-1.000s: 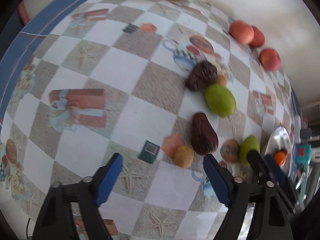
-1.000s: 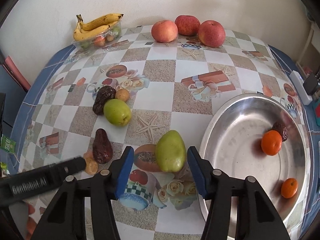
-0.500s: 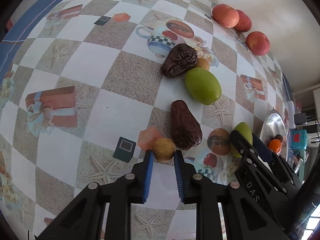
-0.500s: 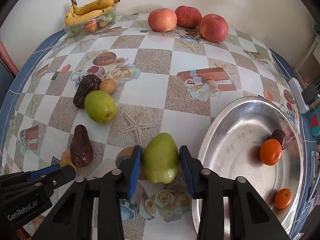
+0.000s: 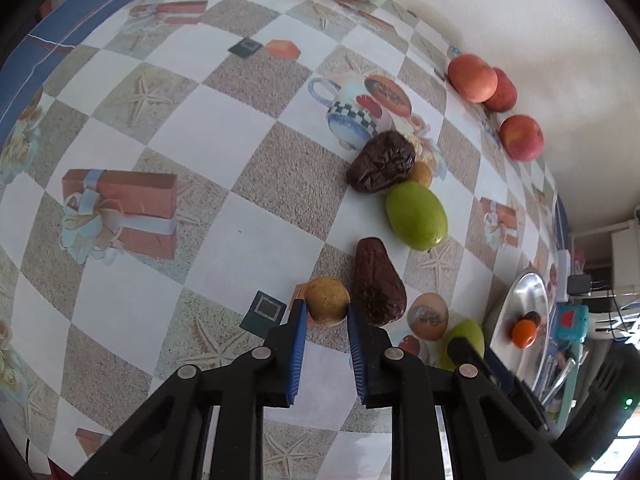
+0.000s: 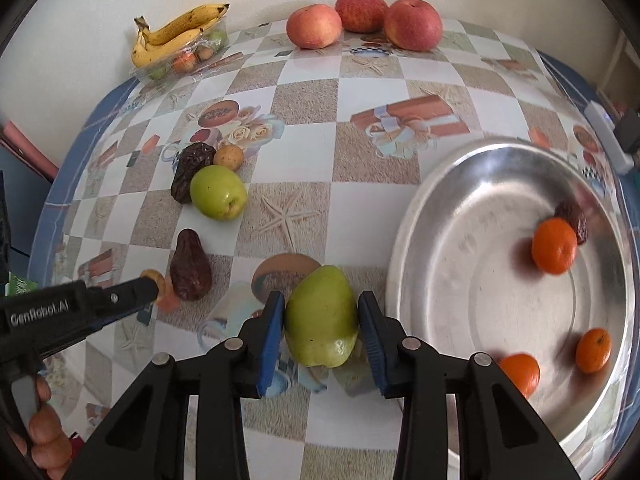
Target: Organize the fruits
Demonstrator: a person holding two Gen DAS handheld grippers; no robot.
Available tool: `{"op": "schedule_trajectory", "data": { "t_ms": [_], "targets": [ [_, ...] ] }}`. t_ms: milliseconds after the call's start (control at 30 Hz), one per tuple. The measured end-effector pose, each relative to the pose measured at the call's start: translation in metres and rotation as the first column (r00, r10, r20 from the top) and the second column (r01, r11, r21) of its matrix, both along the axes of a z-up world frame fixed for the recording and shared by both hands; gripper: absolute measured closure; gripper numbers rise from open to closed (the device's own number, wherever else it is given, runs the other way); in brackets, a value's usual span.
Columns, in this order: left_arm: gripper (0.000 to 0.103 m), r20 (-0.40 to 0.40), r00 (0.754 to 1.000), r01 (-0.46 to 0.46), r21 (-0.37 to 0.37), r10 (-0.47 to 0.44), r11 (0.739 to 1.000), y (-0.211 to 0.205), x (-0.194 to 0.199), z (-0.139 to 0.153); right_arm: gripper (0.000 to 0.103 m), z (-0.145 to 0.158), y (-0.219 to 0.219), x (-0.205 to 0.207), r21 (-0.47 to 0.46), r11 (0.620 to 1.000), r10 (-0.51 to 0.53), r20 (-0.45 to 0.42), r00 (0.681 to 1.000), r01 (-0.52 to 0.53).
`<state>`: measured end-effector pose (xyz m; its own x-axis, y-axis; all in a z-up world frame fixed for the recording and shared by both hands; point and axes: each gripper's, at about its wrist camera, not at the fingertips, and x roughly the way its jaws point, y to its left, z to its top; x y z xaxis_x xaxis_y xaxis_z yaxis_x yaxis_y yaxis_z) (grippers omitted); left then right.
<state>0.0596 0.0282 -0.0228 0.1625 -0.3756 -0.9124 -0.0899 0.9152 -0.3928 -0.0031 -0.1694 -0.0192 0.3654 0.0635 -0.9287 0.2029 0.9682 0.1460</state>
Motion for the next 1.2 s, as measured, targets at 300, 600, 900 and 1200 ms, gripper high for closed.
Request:
{"op": "schedule_trajectory", "data": {
  "t_ms": [300, 600, 900, 1200],
  "targets": [
    [0.081, 0.069, 0.998, 0.003, -0.026, -0.002, 1.000, 0.000, -0.003, 0.020, 0.064, 0.015, -0.004, -0.013, 0.014, 1.000, 0.009, 0.033, 0.999, -0.009],
    [0.081, 0.106, 0.994, 0.021, -0.041, -0.016, 0.999, -0.014, -0.007, 0.031, 0.064, 0.029, -0.001, -0.020, 0.025, 0.999, 0.036, 0.072, 0.997, -0.038],
    [0.080, 0.043, 0.996, -0.075, -0.055, 0.078, 0.996, 0.022, 0.008, 0.014, 0.064, 0.025, -0.013, -0.023, 0.038, 0.999, -0.001, 0.063, 0.998, -0.002],
    [0.076, -0.023, 0.994, -0.111, -0.024, 0.110, 0.994, 0.044, 0.013, -0.006, 0.064, 0.021, -0.018, -0.022, 0.052, 0.999, -0.014, 0.050, 0.999, 0.012]
  ]
}}
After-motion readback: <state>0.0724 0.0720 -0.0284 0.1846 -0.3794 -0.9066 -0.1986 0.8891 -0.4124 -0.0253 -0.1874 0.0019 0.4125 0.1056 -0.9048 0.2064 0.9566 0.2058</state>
